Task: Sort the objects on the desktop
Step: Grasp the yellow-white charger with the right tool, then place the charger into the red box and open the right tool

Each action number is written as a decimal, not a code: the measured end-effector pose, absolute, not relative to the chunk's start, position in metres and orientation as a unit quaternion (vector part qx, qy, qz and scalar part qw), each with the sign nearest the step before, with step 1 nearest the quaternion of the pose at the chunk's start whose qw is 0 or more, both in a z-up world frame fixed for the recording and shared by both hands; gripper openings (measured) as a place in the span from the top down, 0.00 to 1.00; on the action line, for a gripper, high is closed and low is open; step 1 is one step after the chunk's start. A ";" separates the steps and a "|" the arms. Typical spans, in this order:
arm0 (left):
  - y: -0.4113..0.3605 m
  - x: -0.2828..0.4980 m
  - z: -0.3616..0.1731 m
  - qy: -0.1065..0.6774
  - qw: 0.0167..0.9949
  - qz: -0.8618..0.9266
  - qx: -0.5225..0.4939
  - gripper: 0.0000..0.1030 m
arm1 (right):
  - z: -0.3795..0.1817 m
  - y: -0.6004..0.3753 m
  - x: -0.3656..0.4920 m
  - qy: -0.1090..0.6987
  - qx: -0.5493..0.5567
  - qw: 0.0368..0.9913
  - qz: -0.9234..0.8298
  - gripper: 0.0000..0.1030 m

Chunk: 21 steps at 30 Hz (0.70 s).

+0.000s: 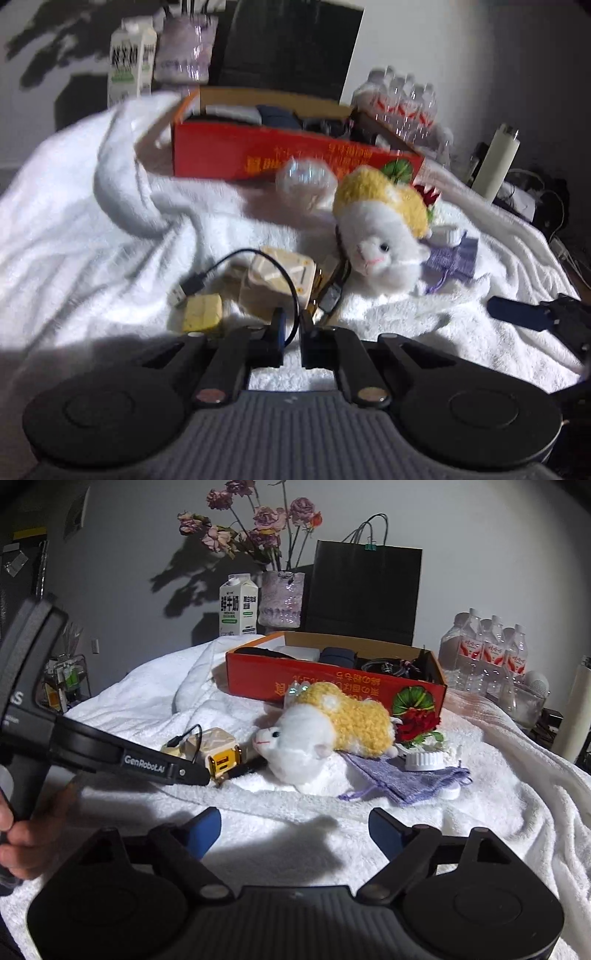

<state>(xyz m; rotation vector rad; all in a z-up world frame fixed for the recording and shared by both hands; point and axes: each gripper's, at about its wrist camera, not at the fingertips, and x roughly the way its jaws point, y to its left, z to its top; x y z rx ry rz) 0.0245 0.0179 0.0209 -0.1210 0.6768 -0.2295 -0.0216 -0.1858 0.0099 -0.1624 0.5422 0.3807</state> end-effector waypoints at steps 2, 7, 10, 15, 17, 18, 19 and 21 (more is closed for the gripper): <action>0.026 0.011 0.036 0.308 0.943 -0.109 -0.065 0.96 | 0.011 -0.179 -0.019 0.263 -0.084 0.941 0.197 0.18; 0.057 -0.017 0.066 0.271 0.954 -0.086 -0.097 0.97 | 0.017 -0.155 -0.007 0.246 -0.103 0.933 0.241 0.20; 0.080 -0.028 0.077 0.259 0.956 -0.066 -0.120 0.97 | 0.021 -0.132 0.008 0.214 -0.130 0.926 0.281 0.22; 0.099 -0.038 0.083 0.251 0.958 -0.039 -0.133 0.97 | 0.014 -0.100 0.056 0.246 -0.165 0.894 0.337 0.48; 0.101 -0.042 0.083 0.248 0.959 -0.035 -0.134 0.97 | 0.006 -0.091 0.073 0.278 -0.178 0.884 0.332 0.55; 0.101 -0.043 0.084 0.245 0.960 -0.032 -0.133 0.97 | 0.003 -0.089 0.076 0.282 -0.181 0.881 0.335 0.55; 0.102 -0.044 0.084 0.244 0.960 -0.031 -0.131 0.97 | 0.001 -0.088 0.075 0.281 -0.185 0.879 0.338 0.55; 0.102 -0.045 0.088 0.244 0.960 -0.032 -0.135 0.97 | 0.003 -0.087 0.069 0.283 -0.188 0.880 0.333 0.61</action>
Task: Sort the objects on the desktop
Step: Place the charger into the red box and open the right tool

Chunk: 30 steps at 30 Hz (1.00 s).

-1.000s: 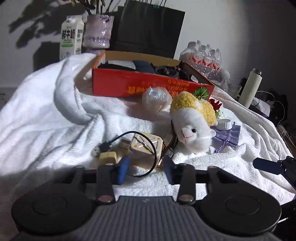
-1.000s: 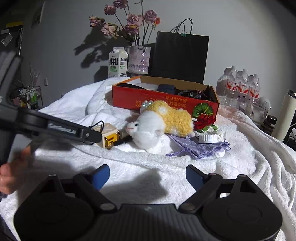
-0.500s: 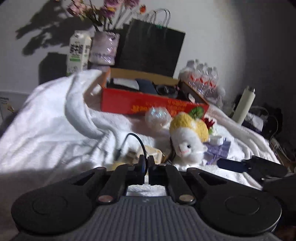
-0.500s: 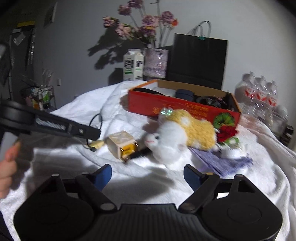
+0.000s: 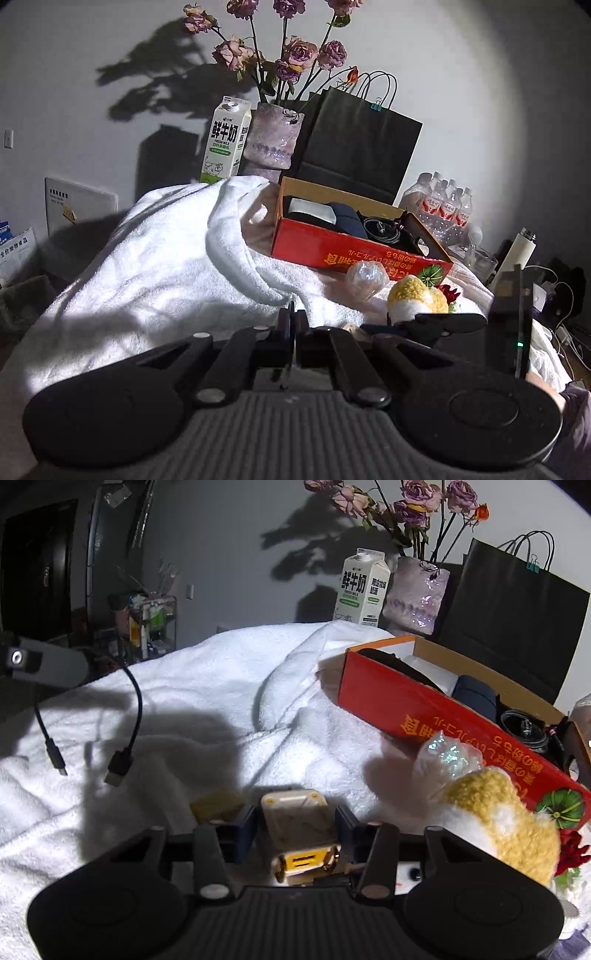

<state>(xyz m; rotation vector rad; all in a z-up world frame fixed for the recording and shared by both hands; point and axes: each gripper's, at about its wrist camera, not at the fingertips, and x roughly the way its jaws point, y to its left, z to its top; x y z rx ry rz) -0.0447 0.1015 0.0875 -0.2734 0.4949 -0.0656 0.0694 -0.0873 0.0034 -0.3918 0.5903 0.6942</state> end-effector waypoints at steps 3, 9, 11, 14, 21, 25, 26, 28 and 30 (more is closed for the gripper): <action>0.099 -0.045 0.096 0.242 0.959 -0.047 -0.141 0.97 | 0.020 -0.097 0.050 0.266 -0.170 0.889 0.331 0.62; 0.074 -0.043 0.135 0.210 0.967 -0.078 -0.119 0.97 | 0.076 -0.156 0.007 0.202 -0.099 0.926 0.302 0.62; 0.060 -0.033 0.152 0.200 0.969 -0.099 -0.104 0.97 | 0.092 -0.178 0.001 0.187 -0.080 0.935 0.290 0.62; 0.039 -0.004 0.178 0.200 0.966 -0.137 -0.085 0.97 | 0.113 -0.206 0.004 0.174 -0.071 0.946 0.263 0.62; -0.019 0.110 0.212 0.237 0.954 -0.178 -0.048 0.97 | 0.148 -0.245 0.074 0.176 -0.054 0.959 0.217 0.63; -0.047 0.190 0.206 0.267 0.944 -0.184 -0.056 0.97 | 0.152 -0.245 0.147 0.205 -0.056 0.959 0.190 0.63; -0.054 0.211 0.202 0.275 0.942 -0.182 -0.066 0.97 | 0.150 -0.242 0.167 0.214 -0.060 0.957 0.184 0.63; -0.065 0.252 0.191 0.292 0.936 -0.185 -0.073 0.97 | 0.143 -0.235 0.206 0.233 -0.072 0.954 0.172 0.63; -0.073 0.289 0.176 0.303 0.932 -0.186 -0.073 0.97 | 0.132 -0.227 0.242 0.256 -0.078 0.949 0.164 0.63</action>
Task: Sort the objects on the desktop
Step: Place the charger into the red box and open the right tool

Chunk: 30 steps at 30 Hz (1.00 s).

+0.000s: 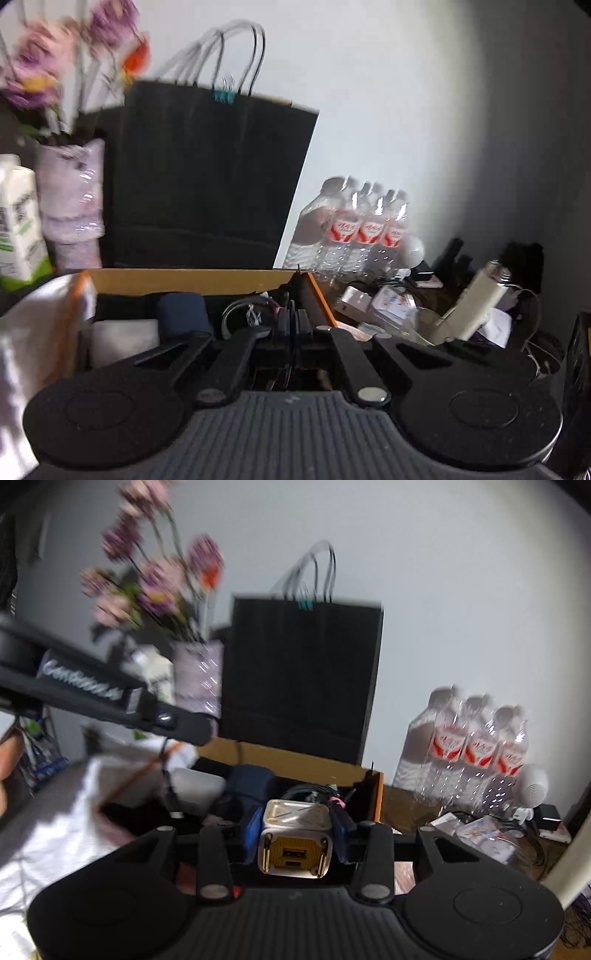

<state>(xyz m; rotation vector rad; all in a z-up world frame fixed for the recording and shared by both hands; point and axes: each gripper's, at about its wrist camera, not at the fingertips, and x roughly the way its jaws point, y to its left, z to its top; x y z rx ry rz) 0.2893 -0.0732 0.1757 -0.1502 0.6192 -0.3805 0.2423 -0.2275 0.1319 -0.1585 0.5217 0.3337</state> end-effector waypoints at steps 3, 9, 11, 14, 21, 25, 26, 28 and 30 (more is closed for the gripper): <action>-0.074 0.336 0.146 0.326 0.918 -0.205 -0.099 0.97 | 0.107 -0.218 0.287 0.299 -0.081 0.938 0.154 0.63; -0.082 0.398 0.091 0.375 0.913 -0.143 -0.069 0.82 | 0.056 -0.197 0.347 0.355 -0.129 0.919 0.108 0.62; -0.078 0.398 0.091 0.369 0.916 -0.144 -0.059 0.56 | 0.048 -0.197 0.360 0.375 -0.124 0.914 0.092 0.61; -0.067 0.379 0.109 0.330 0.929 -0.161 -0.053 0.35 | 0.061 -0.207 0.362 0.367 -0.079 0.923 0.084 0.37; -0.059 0.355 0.155 0.352 0.934 -0.060 0.019 0.22 | 0.118 -0.212 0.332 0.337 -0.044 0.937 0.082 0.32; -0.043 0.336 0.169 0.397 0.918 -0.014 0.017 0.21 | 0.144 -0.204 0.310 0.342 -0.046 0.935 0.085 0.24; -0.038 0.326 0.172 0.395 0.918 -0.013 0.013 0.20 | 0.150 -0.202 0.303 0.341 -0.049 0.935 0.085 0.24; -0.030 0.307 0.178 0.391 0.920 -0.009 0.011 0.15 | 0.158 -0.200 0.293 0.334 -0.055 0.937 0.086 0.23; -0.025 0.289 0.181 0.392 0.920 -0.001 0.010 0.13 | 0.166 -0.196 0.277 0.327 -0.061 0.939 0.091 0.17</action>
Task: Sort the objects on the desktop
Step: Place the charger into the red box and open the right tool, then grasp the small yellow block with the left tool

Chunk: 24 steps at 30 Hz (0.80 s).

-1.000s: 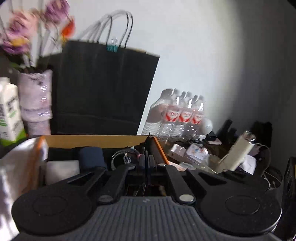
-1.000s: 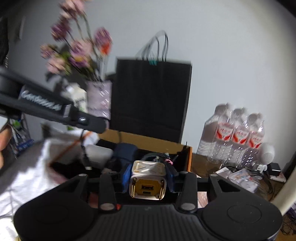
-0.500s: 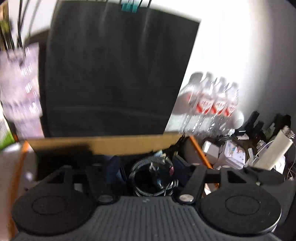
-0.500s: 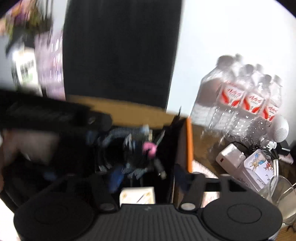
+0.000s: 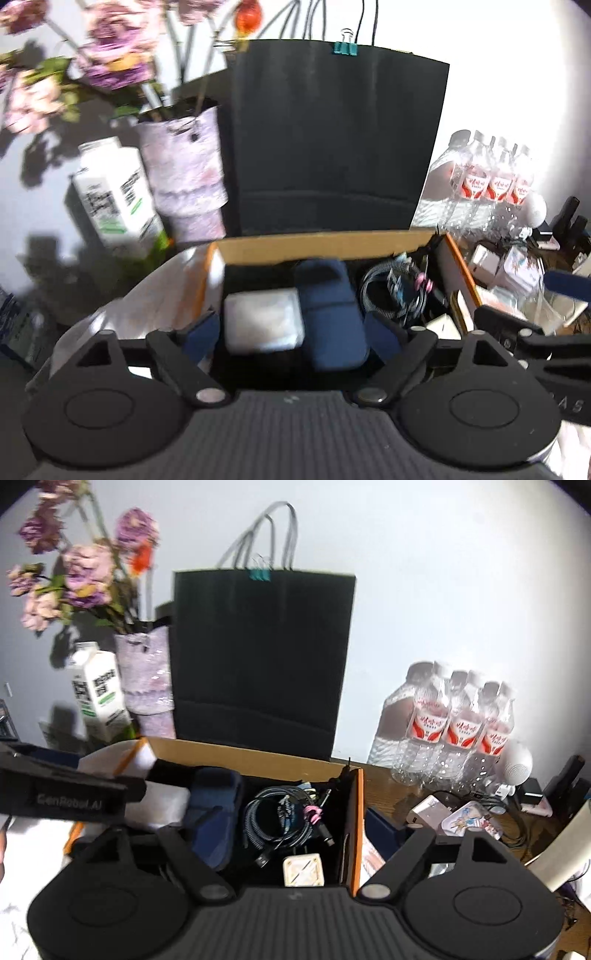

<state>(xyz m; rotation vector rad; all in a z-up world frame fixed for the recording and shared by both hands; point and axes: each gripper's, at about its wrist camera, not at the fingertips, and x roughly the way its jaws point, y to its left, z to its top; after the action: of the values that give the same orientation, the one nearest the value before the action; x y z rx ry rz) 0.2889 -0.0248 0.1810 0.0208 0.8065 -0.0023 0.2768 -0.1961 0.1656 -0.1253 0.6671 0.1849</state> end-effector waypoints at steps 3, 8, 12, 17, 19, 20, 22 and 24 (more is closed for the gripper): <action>-0.019 0.253 0.178 0.398 0.917 0.012 0.008 0.13 | 0.168 -0.194 0.251 0.312 -0.081 0.941 0.104 0.17; 0.002 0.163 0.167 0.365 0.931 0.007 -0.001 0.09 | 0.151 -0.197 0.184 0.284 -0.111 0.943 0.131 0.16; 0.021 0.082 0.141 0.328 0.945 -0.010 -0.007 0.02 | 0.125 -0.200 0.107 0.244 -0.143 0.945 0.163 0.12; 0.046 -0.003 0.092 0.319 0.944 -0.005 -0.082 0.01 | 0.082 -0.200 0.010 0.213 -0.163 0.945 0.186 0.12; 0.050 -0.026 0.075 0.320 0.944 0.000 -0.083 0.01 | 0.064 -0.196 -0.022 0.203 -0.167 0.947 0.186 0.12; 0.051 -0.037 0.068 0.324 0.942 0.003 -0.080 0.01 | 0.056 -0.193 -0.036 0.198 -0.170 0.948 0.184 0.12; 0.052 -0.056 0.058 0.326 0.942 0.011 -0.081 0.01 | 0.039 -0.185 -0.063 0.190 -0.176 0.949 0.178 0.11; 0.050 -0.074 0.050 0.316 0.946 0.009 -0.077 0.01 | 0.024 -0.179 -0.085 0.190 -0.170 0.953 0.167 0.11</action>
<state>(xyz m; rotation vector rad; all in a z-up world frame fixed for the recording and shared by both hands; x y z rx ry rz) -0.0743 0.0504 0.0497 -0.1561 0.6442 0.0190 -0.0853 -0.1787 0.0239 -0.3452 0.3852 0.3385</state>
